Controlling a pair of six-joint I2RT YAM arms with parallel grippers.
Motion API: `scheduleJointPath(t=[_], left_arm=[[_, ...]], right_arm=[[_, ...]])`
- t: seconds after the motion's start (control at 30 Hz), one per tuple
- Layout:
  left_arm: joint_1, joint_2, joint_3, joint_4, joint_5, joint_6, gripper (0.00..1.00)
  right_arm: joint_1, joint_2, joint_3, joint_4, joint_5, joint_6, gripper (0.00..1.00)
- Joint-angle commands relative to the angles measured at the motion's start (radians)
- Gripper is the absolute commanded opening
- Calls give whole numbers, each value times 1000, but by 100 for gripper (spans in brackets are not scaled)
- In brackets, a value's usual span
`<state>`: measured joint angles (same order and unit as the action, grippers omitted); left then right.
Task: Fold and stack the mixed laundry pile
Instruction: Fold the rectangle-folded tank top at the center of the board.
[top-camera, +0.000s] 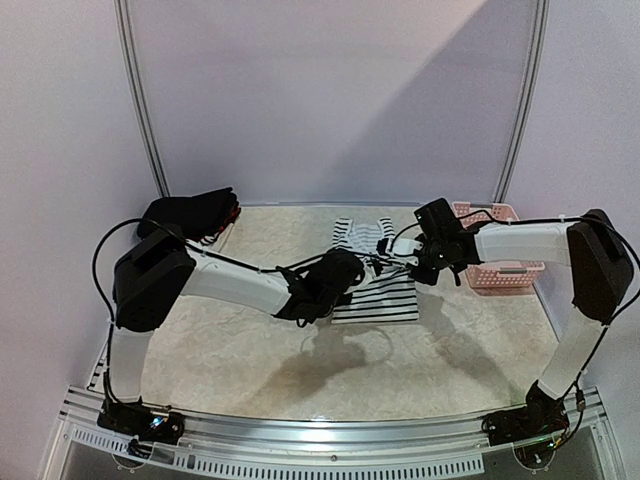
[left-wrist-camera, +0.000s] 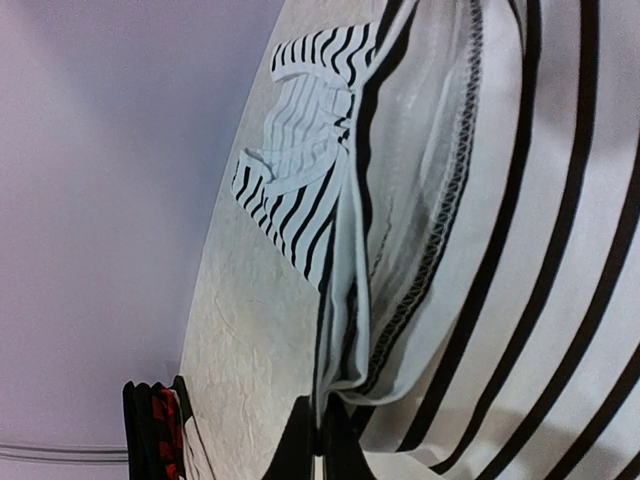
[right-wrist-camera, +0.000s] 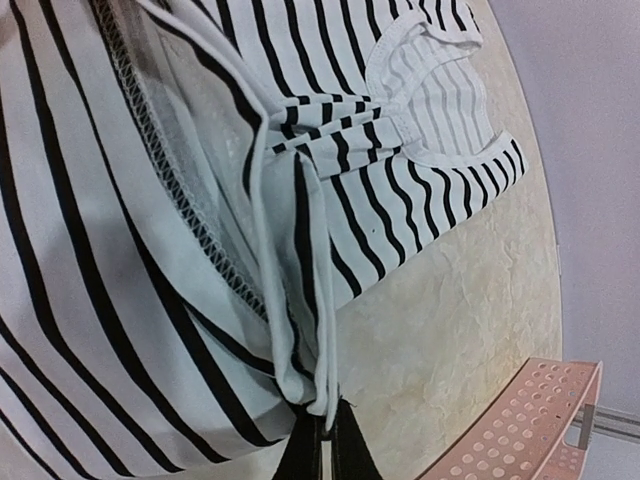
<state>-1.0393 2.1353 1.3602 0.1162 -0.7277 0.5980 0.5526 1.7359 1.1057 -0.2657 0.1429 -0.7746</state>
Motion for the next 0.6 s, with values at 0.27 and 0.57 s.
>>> scheduleJointPath(t=[0.27,0.57], left_arm=[[70,98,117,-29,4,-12,14],[54,-61,68,-42,-66,-58,46]], right_arm=[[-25,165,117,39,20,39,10],[-44,65,114,-62,-5,127,36]])
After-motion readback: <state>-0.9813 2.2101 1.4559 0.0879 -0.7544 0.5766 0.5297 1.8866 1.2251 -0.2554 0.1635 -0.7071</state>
